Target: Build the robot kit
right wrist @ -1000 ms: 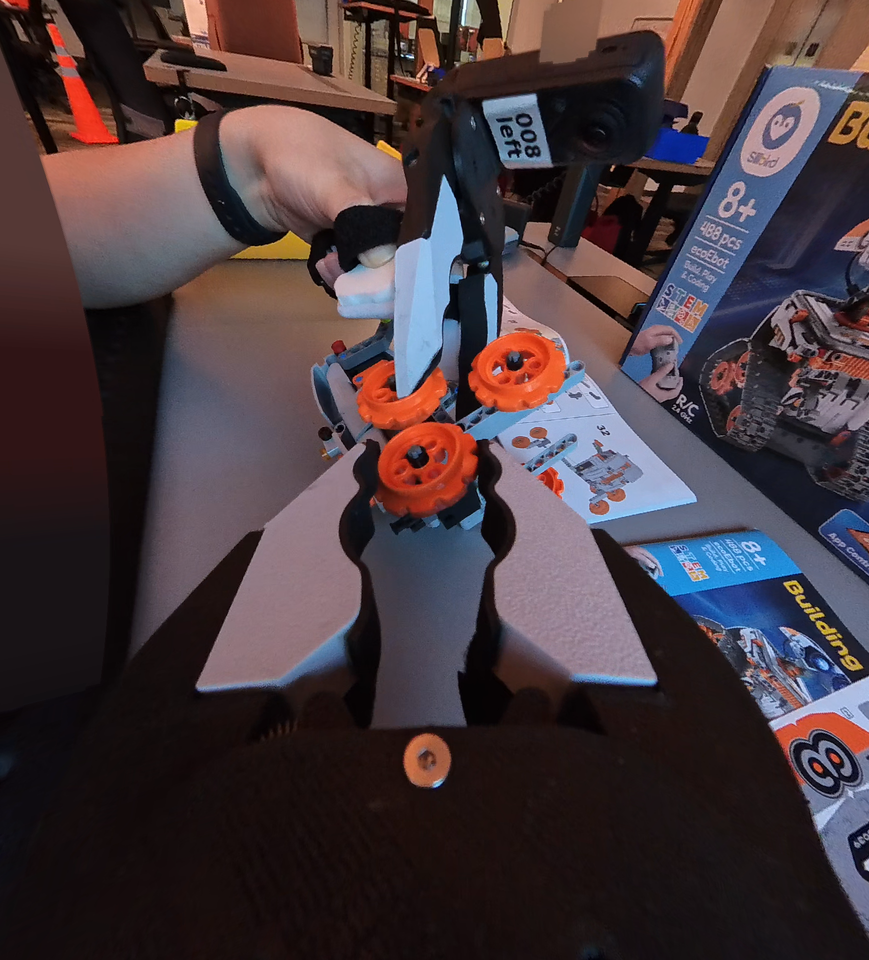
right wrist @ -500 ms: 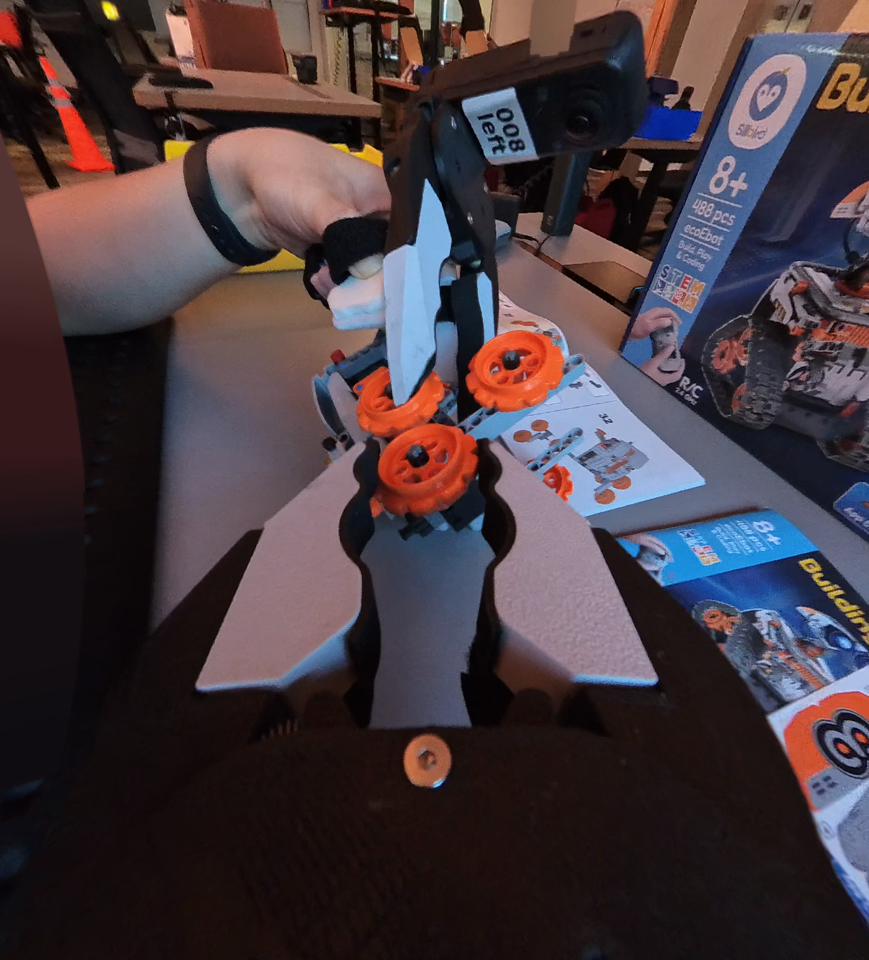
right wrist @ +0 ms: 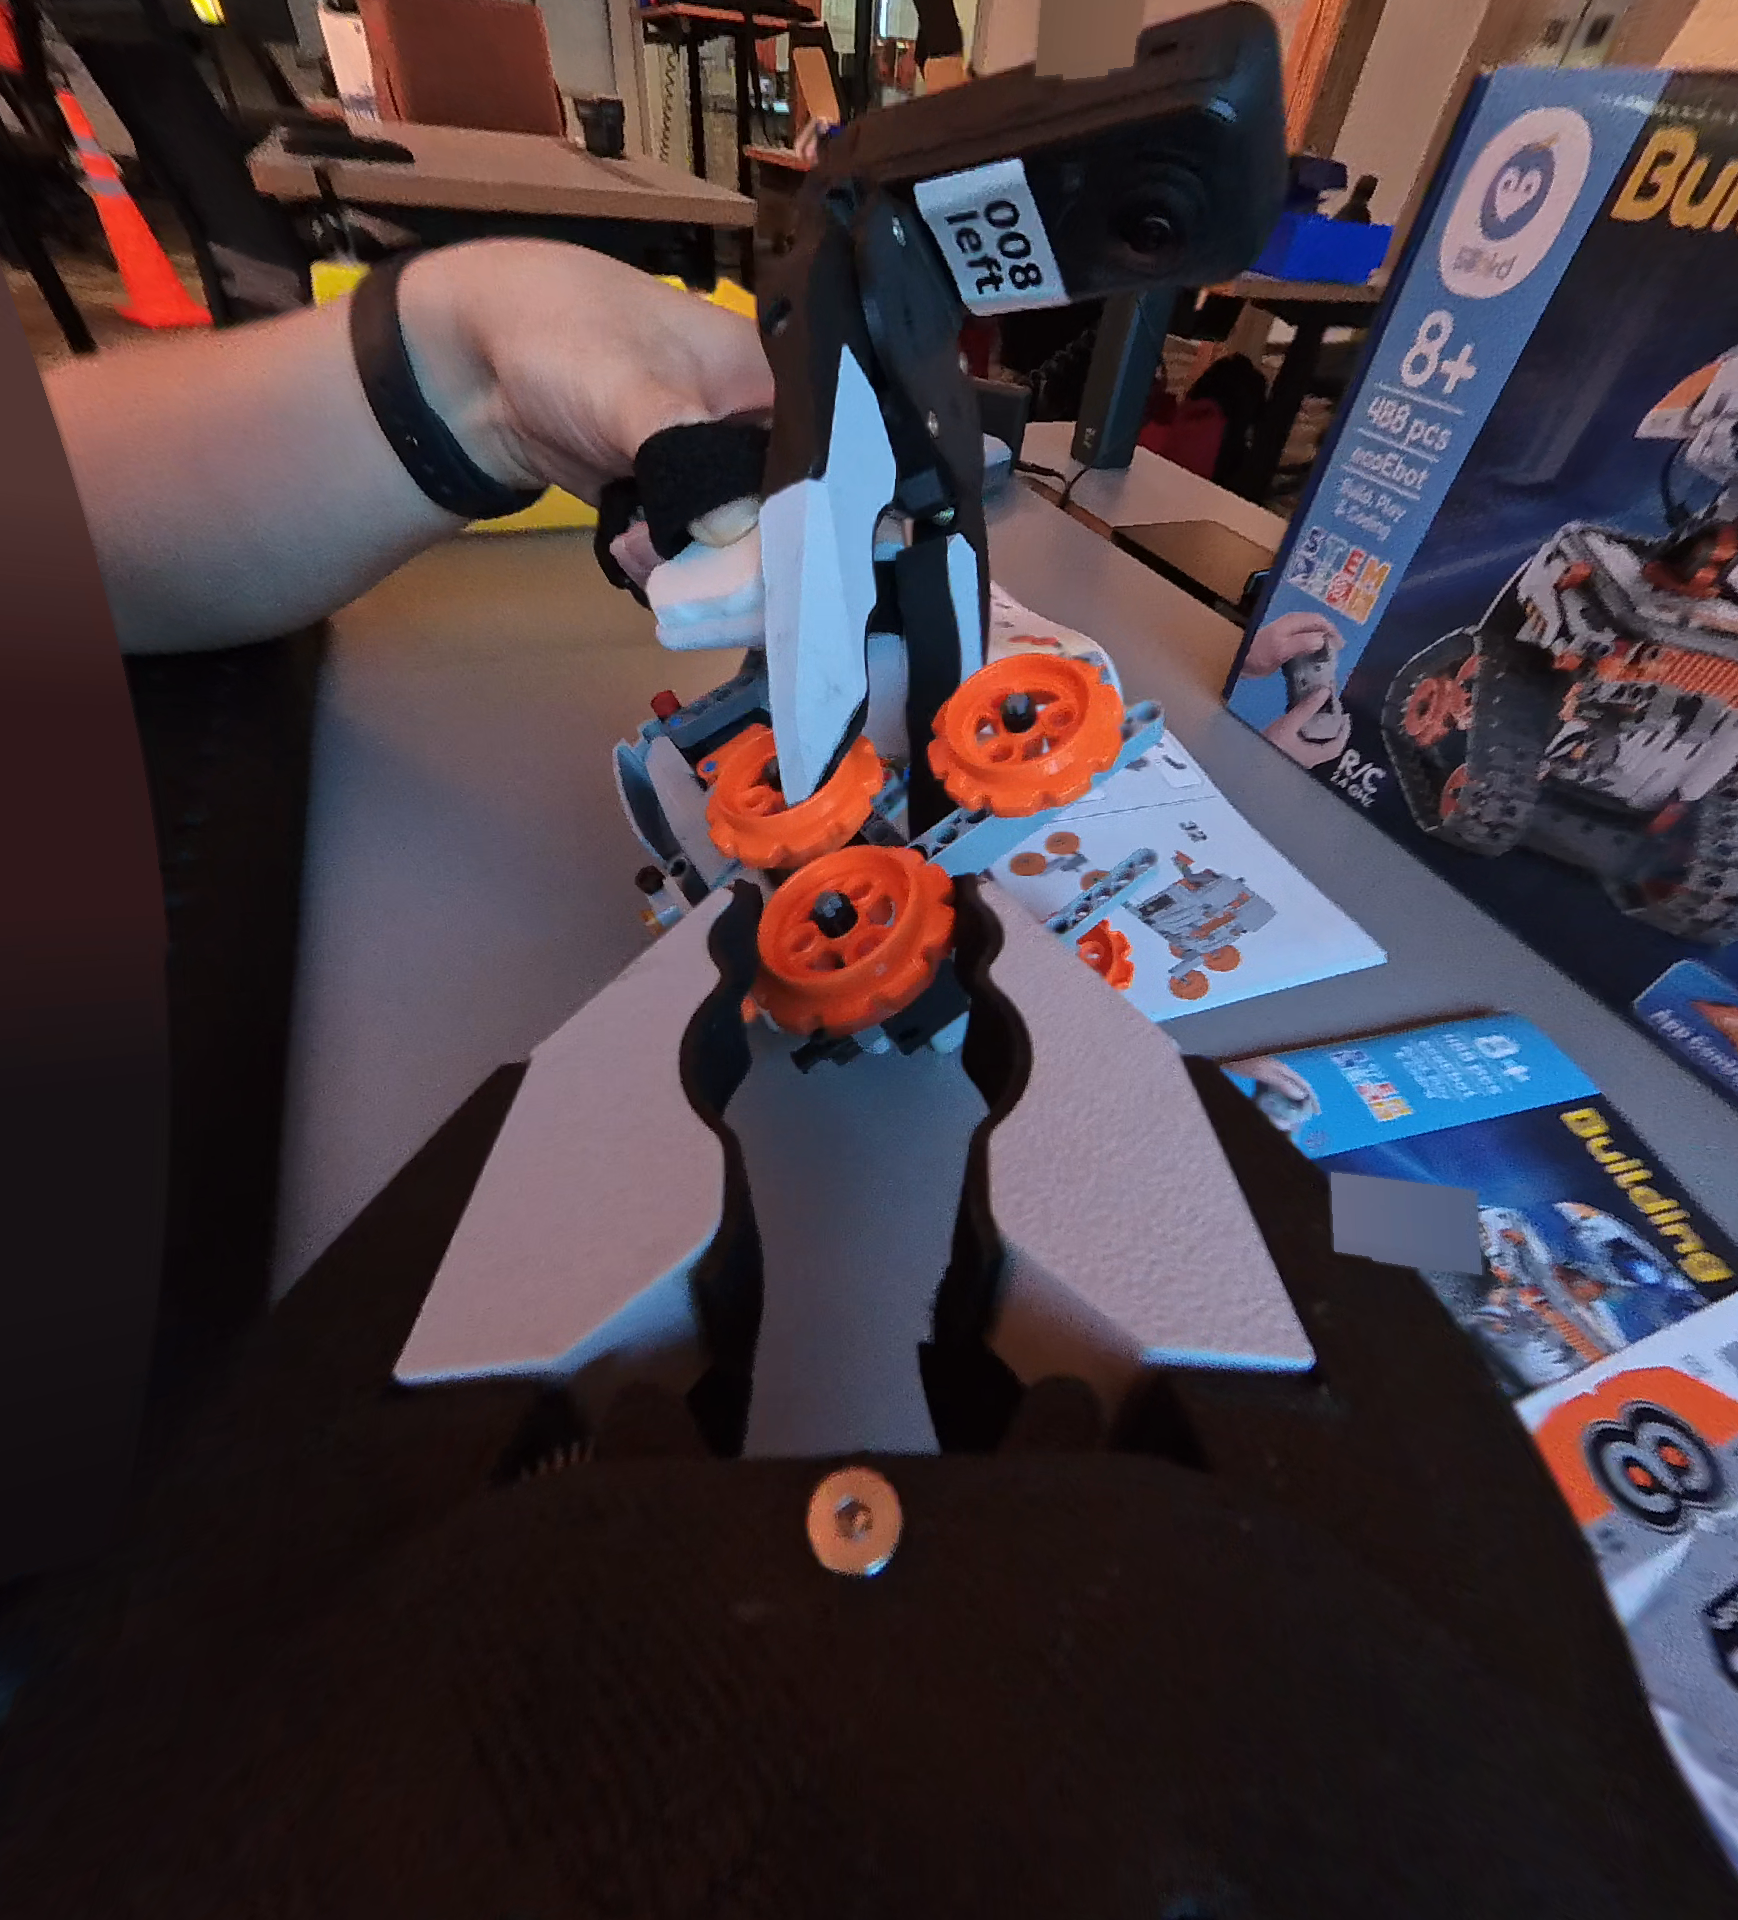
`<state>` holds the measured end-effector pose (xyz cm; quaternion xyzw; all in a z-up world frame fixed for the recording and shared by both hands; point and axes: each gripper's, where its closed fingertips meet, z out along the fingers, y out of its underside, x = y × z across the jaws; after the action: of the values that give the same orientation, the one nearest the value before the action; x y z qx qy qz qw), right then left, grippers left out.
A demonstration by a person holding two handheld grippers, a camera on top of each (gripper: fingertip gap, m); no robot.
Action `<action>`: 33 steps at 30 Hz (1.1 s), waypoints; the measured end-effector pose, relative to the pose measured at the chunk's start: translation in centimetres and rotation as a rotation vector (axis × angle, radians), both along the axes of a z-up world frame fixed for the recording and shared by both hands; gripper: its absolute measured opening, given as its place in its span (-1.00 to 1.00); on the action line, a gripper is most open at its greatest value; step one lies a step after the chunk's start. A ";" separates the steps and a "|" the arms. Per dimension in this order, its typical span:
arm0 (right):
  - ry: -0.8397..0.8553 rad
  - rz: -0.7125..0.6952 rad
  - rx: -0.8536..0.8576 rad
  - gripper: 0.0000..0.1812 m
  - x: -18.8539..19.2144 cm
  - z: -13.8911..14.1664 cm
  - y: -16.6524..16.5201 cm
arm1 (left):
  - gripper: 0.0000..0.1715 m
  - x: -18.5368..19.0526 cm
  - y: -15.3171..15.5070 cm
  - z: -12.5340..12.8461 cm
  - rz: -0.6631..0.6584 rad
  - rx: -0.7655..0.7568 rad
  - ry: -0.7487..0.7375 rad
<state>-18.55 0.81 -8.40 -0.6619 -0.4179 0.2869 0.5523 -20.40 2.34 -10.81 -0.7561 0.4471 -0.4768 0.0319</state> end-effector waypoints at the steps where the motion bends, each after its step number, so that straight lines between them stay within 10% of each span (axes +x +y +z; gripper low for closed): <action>1: -0.022 -0.012 0.022 -0.58 0.0 0.0 0.1 | -0.28 0.0 0.0 0.0 0.000 -0.001 -0.002; 33: 0.117 -0.026 -0.139 -0.59 0.6 -0.9 1.2 | -0.32 0.1 0.9 -0.1 0.034 -0.005 0.002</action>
<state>-17.93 2.03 -9.28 -0.6860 -0.3552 0.3464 0.5322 -20.25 3.27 -10.88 -0.7641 0.4332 -0.4765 0.0379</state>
